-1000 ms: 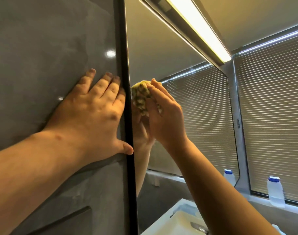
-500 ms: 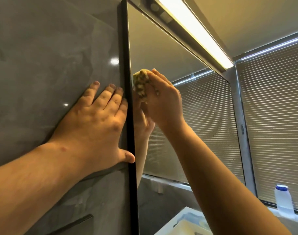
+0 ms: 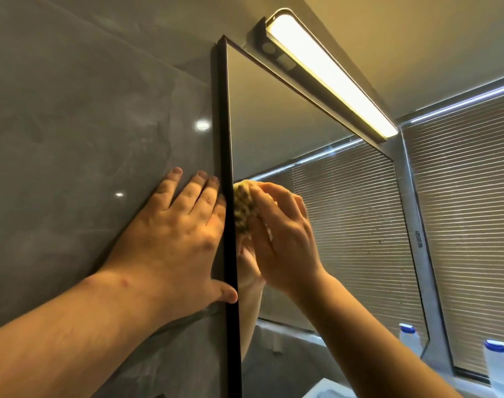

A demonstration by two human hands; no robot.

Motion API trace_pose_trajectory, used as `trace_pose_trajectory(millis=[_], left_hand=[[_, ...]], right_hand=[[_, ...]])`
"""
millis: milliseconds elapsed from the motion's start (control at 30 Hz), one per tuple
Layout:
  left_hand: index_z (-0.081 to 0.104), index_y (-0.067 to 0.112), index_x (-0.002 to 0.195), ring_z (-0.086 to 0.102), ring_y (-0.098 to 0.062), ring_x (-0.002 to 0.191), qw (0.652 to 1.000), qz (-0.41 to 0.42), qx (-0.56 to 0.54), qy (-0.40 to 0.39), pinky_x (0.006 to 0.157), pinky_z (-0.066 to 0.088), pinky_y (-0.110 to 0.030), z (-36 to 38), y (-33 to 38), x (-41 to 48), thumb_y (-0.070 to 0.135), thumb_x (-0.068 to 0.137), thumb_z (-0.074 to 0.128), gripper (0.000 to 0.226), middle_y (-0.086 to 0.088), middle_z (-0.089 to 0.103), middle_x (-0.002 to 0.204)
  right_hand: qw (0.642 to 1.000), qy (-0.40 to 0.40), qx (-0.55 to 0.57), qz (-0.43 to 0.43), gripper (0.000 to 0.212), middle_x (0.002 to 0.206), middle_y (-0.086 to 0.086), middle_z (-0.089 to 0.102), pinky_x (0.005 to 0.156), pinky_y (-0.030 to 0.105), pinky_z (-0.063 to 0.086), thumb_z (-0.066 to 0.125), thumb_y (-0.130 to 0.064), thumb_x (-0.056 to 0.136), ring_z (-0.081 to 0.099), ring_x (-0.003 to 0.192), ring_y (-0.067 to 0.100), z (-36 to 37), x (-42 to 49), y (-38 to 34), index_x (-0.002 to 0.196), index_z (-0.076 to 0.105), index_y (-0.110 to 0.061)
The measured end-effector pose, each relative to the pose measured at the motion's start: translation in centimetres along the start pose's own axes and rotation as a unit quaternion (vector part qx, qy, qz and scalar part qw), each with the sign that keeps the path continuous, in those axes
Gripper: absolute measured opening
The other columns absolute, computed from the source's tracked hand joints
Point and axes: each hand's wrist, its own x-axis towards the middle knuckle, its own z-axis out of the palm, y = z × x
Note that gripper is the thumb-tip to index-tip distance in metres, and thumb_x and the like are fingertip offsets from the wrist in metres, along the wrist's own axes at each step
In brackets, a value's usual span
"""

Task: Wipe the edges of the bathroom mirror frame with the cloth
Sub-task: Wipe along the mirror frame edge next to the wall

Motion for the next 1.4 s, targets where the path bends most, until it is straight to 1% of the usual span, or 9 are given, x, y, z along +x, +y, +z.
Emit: trace_pose_trajectory(millis=[233,467,633,733,833,1067,1200,1300,1400], left_hand=[[0.05,-0.007,0.134,0.041,-0.041,0.136,1.0,0.004,-0.007,0.012,0.111,0.028,-0.062,0.3,0.1,0.0,0.089,0.05,0.049,0.128,-0.027,0.047,0.142],[0.054,-0.006,0.13,0.043,-0.04,0.134,1.0,0.013,0.004,0.008,0.11,0.03,-0.062,0.3,-0.1,-0.2,0.09,0.051,0.045,0.125,-0.026,0.049,0.141],[0.07,0.008,0.106,0.06,-0.035,0.107,0.998,0.022,0.028,0.049,0.099,0.036,-0.047,-1.8,-2.0,2.2,0.08,0.043,0.069,0.096,-0.016,0.066,0.113],[0.038,0.007,0.144,0.031,-0.034,0.141,0.997,-0.031,0.071,0.026,0.117,0.02,-0.049,-4.9,-4.2,5.7,0.089,0.054,0.056,0.124,-0.02,0.035,0.151],[0.003,0.009,0.154,-0.003,-0.026,0.151,0.99,-0.046,0.128,-0.045,0.121,0.001,-0.05,-5.7,-6.2,8.3,0.097,0.058,0.036,0.135,-0.011,-0.001,0.163],[-0.003,0.015,0.154,-0.011,-0.026,0.15,0.991,-0.036,0.124,-0.035,0.119,-0.01,-0.051,-3.2,-6.9,8.2,0.099,0.057,0.014,0.13,-0.009,-0.008,0.163],[-0.01,0.018,0.153,-0.014,-0.028,0.149,0.992,-0.027,0.121,-0.028,0.119,-0.008,-0.053,-3.0,-7.2,8.2,0.099,0.058,0.009,0.127,-0.009,-0.012,0.163],[-0.012,0.024,0.153,-0.014,-0.028,0.149,0.991,-0.02,0.124,-0.04,0.118,-0.007,-0.055,-3.1,-7.2,7.9,0.098,0.059,0.01,0.122,-0.011,-0.013,0.162],[0.004,0.023,0.154,0.002,-0.03,0.15,0.992,-0.011,0.119,-0.027,0.12,0.002,-0.052,-4.1,-7.1,8.4,0.098,0.061,0.018,0.12,-0.01,0.005,0.162]], right_hand=[[0.999,0.018,-0.003,0.045,0.038,0.122,0.008,0.061,0.095,0.036,0.046,0.046,-0.029,0.097,0.059,0.105,0.029,1.6,5.0,1.8,0.127,0.065,-0.016],[0.976,-0.022,0.016,0.217,0.039,0.124,0.002,0.053,0.104,0.041,0.043,0.049,-0.026,0.098,0.048,0.117,0.022,1.0,8.9,6.8,0.136,0.057,-0.029],[0.994,0.0,-0.03,0.109,0.035,0.114,0.002,0.065,0.091,0.034,0.05,0.066,-0.023,0.091,0.06,0.103,0.02,0.4,7.5,5.0,0.127,0.064,-0.024],[0.998,0.032,0.011,0.054,0.03,0.114,0.0,0.069,0.089,0.023,0.047,0.063,-0.023,0.092,0.063,0.1,0.017,0.9,5.9,3.2,0.121,0.066,-0.019],[0.997,0.052,0.037,0.036,0.031,0.114,-0.003,0.07,0.09,0.007,0.039,0.054,-0.029,0.092,0.061,0.102,0.011,1.2,6.2,2.1,0.117,0.068,-0.019],[0.996,0.041,0.061,0.045,0.031,0.118,0.001,0.069,0.09,0.037,0.055,0.06,-0.023,0.091,0.064,0.107,0.023,2.3,11.5,2.6,0.12,0.07,-0.019],[0.993,-0.005,0.072,0.096,0.033,0.126,0.006,0.063,0.1,0.03,0.047,0.056,-0.019,0.095,0.059,0.116,0.022,2.5,16.0,3.6,0.126,0.066,-0.017],[0.997,0.026,0.021,0.068,0.035,0.112,0.012,0.069,0.089,0.046,0.056,0.063,-0.022,0.086,0.067,0.103,0.029,2.5,17.9,4.5,0.118,0.07,-0.008],[0.996,0.001,0.025,0.08,0.038,0.116,0.012,0.068,0.092,0.046,0.054,0.066,-0.021,0.086,0.065,0.106,0.029,2.1,17.6,4.6,0.122,0.068,-0.009]])
